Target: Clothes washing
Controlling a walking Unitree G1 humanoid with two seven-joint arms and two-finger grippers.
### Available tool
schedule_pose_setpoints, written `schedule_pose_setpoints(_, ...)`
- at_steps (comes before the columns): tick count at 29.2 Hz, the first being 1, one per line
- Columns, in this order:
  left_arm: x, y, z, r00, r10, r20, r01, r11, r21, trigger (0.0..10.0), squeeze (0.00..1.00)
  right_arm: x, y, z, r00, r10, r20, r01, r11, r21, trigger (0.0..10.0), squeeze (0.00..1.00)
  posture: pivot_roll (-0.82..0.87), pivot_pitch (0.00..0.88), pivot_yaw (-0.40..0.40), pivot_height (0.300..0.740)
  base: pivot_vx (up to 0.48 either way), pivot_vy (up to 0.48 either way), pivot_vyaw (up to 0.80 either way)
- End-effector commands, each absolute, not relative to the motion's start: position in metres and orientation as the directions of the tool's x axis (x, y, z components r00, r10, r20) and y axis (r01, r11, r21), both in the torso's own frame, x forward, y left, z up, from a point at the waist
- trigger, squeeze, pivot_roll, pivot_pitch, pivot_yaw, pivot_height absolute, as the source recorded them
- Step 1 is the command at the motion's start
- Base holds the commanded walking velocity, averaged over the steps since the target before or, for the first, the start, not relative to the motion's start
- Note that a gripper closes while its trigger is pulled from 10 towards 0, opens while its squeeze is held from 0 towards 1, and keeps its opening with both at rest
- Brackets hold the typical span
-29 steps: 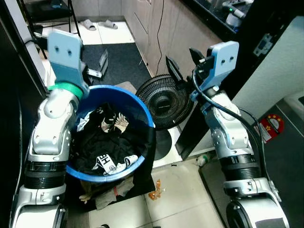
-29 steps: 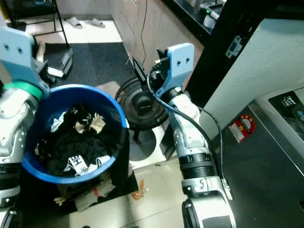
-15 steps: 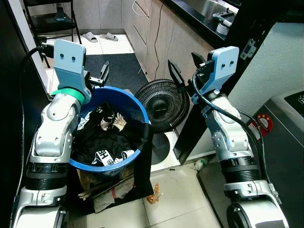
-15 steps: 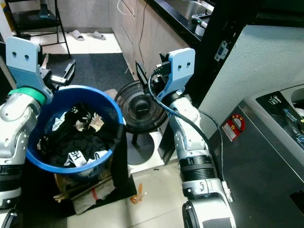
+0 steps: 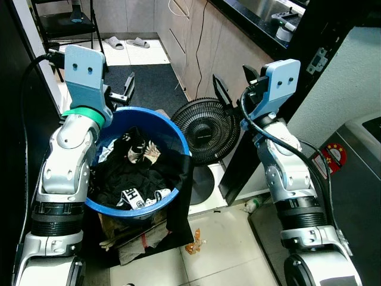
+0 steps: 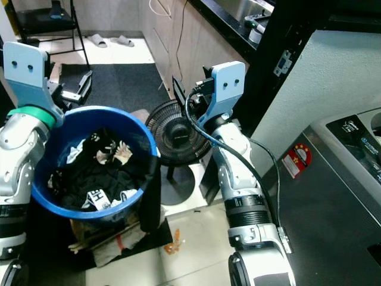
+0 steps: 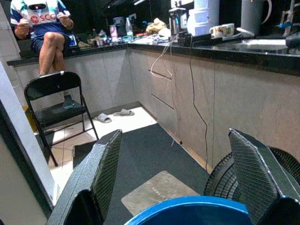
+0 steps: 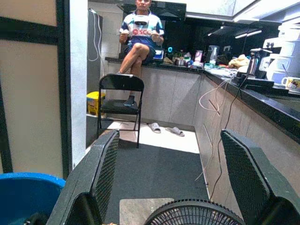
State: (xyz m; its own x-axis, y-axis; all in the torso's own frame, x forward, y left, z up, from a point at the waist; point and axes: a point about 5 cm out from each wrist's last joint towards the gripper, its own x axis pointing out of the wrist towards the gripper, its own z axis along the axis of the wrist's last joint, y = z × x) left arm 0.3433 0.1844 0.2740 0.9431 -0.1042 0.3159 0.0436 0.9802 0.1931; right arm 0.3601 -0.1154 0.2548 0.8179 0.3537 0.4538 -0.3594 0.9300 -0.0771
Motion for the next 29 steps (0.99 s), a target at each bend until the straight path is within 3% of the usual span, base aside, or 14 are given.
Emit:
schedule_pose_setpoints(1,0.345,0.182,0.276,0.939,-0.119,0.323,0.050,0.975,0.216,10.0,0.00,0.359,-0.123,0.255,0.825,0.324,0.463,-0.326,0.942,-0.078,10.0,0.00,0.03,0.006,-0.008,0.740,0.000,0.000,0.00)
schedule_pose_setpoints(10,0.353,0.182,0.283,0.931,-0.107,0.350,0.036,0.979,0.202,10.0,0.00,0.355,-0.140,0.260,0.831,0.280,0.481,-0.262,0.959,-0.106,10.0,0.00,0.00,0.002,0.000,0.740,0.000,0.000,0.00)
schedule_pose_setpoints(29,0.350,0.181,0.282,0.929,-0.113,0.353,0.041,0.978,0.204,10.0,0.00,0.357,-0.131,0.258,0.830,0.293,0.475,-0.287,0.954,-0.087,10.0,0.00,0.02,0.003,-0.010,0.740,0.000,0.000,0.00)
